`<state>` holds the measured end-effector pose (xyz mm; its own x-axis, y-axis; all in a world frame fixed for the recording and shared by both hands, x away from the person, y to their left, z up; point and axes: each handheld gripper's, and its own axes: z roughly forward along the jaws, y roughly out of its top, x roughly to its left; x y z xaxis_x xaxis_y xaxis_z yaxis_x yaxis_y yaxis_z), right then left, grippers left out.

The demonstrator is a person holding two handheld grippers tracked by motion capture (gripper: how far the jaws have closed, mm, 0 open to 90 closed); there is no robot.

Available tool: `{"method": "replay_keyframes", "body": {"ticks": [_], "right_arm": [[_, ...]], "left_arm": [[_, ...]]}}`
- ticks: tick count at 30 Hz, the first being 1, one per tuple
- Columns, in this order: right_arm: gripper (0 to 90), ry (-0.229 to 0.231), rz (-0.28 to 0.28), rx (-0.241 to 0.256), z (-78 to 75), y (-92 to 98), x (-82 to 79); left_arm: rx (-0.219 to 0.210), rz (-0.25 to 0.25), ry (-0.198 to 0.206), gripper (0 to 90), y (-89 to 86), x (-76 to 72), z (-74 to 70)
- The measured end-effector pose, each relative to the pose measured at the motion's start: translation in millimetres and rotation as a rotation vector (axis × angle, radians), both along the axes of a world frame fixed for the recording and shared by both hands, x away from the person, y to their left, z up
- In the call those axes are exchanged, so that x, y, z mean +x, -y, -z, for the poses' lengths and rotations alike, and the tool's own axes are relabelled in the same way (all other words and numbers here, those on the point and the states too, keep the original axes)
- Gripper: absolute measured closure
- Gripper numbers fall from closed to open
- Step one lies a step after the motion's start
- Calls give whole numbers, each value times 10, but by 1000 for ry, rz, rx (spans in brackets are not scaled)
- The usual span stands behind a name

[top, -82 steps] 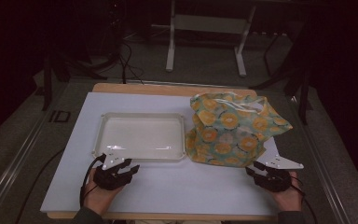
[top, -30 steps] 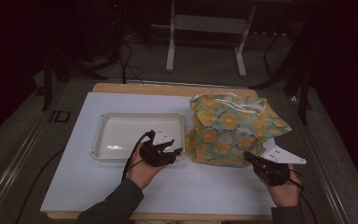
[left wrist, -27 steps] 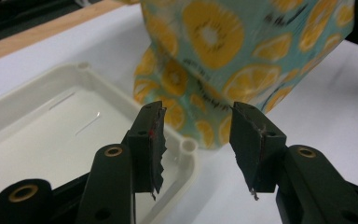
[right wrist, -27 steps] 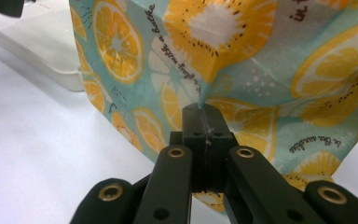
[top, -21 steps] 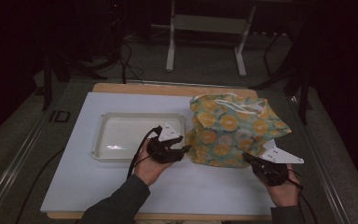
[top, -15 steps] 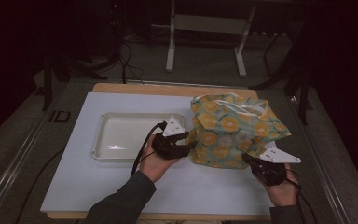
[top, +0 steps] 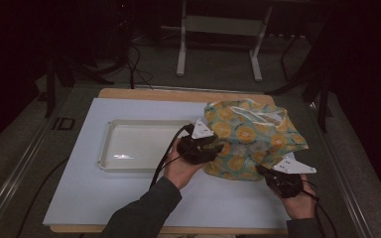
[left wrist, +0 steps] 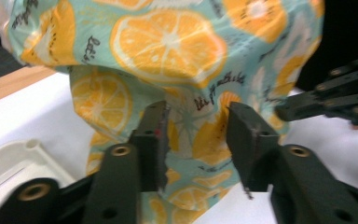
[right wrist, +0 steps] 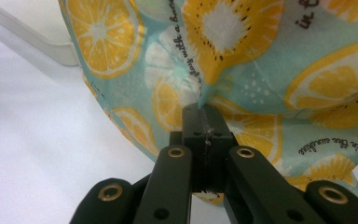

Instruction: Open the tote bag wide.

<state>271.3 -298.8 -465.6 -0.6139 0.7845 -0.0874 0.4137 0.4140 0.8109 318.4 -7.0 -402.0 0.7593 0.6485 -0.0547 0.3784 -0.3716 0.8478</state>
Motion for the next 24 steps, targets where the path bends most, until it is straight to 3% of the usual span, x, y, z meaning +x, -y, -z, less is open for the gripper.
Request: {"method": "replay_keyframes", "body": {"ticks": [7, 10, 12, 16, 18, 21, 24], "right_arm": [[900, -18, -3, -8, 36, 7, 12], [883, -28, -1, -9, 49, 25, 8], [811, -26, 9, -3, 33, 47, -7], [686, -16, 40, 50, -56, 157, -37], [664, -17, 52, 62, -79, 188, -45], [531, -30, 103, 109, -150, 306, -58], [500, -39, 128, 128, -175, 353, -54]], "left_arm": [[49, 19, -11, 889, 86, -13, 70], [59, 29, -9, 895, 106, -16, 101], [60, 29, -13, 895, 106, -7, 126], [69, 23, -20, 895, 103, 3, 180], [77, 22, -25, 895, 103, 12, 213], [78, 20, -35, 894, 105, 23, 253], [88, 24, -38, 894, 122, 34, 291]]}}
